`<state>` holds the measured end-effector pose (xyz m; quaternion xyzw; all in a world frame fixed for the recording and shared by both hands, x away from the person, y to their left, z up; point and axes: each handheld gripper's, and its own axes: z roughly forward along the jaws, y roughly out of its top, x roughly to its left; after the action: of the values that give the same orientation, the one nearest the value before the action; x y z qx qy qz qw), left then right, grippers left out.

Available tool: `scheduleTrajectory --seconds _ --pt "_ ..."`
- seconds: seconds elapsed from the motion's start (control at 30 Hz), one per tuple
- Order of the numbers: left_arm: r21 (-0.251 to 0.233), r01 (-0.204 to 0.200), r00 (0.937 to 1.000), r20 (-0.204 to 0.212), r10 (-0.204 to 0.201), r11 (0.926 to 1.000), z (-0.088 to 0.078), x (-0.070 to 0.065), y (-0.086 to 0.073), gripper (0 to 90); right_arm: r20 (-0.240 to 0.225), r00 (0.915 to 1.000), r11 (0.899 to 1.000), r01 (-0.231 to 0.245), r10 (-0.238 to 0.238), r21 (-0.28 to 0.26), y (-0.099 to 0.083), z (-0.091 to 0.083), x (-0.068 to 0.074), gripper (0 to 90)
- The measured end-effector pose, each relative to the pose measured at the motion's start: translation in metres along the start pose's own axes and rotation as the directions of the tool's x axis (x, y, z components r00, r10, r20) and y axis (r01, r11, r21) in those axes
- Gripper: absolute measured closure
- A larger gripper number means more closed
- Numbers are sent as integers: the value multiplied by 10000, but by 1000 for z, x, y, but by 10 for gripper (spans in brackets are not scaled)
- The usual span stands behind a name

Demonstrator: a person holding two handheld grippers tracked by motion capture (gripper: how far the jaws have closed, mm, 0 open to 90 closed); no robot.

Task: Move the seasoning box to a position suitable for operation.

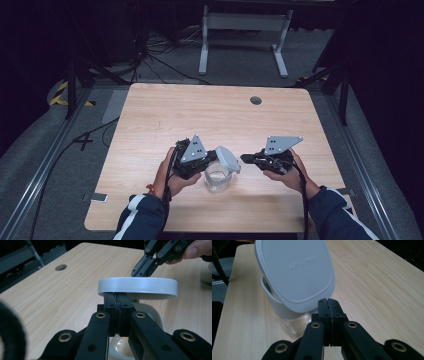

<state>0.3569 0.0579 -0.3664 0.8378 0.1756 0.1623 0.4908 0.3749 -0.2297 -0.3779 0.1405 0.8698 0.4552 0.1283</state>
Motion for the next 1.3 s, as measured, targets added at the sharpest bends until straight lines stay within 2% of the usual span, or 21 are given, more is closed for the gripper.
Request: scheduleTrajectory --seconds 0.03,0.17,0.23,0.4,0.7,0.77,0.8,0.9,0.97,1.0,1.17,1.3 --pt "23 -135 9999 -20 135 9999 2 1 1 886 37 10000 10000 -8 8 13 -1 -2 0 900" --pt "-45 -110 9997 229 111 9999 10 0 7 890 281 9995 9999 -121 118 112 -9 -12 -1 900" --pt "-57 -294 9992 271 296 9996 14 2 10 890 435 9989 9997 -182 174 178 -14 -19 -1 900" --pt "-83 -411 9981 464 414 9991 22 4 15 893 756 9966 9989 -359 334 312 -25 -31 -2 900" --pt "-86 -438 9975 557 443 9990 21 8 15 891 966 9939 9967 -589 533 554 -42 -45 -3 900" --pt "-32 -468 9979 445 469 9989 16 9 13 887 999 9931 9960 -681 621 573 -44 -47 -4 900" --pt "-40 -610 9975 357 611 9981 14 11 11 884 1043 9925 9957 -709 645 596 -46 -48 -4 900" --pt "92 -629 9979 135 628 9980 6 13 7 874 1135 9912 9953 -746 673 612 -48 -51 -5 898" --pt "259 -651 9977 -188 656 9975 -2 17 0 870 1204 9900 9949 -811 734 601 -50 -52 -6 897" --pt "259 -651 9977 -188 656 9975 -2 17 0 866 1204 9900 9949 -811 734 601 -50 -52 -6 897" --pt "834 -782 9939 -707 842 9934 -20 21 -18 845 1370 9874 9934 -891 787 716 -58 -57 -9 880" --pt "1311 -547 9923 -1033 685 9899 -33 26 -38 823 1504 9849 9923 -984 862 758 -63 -62 -10 854"
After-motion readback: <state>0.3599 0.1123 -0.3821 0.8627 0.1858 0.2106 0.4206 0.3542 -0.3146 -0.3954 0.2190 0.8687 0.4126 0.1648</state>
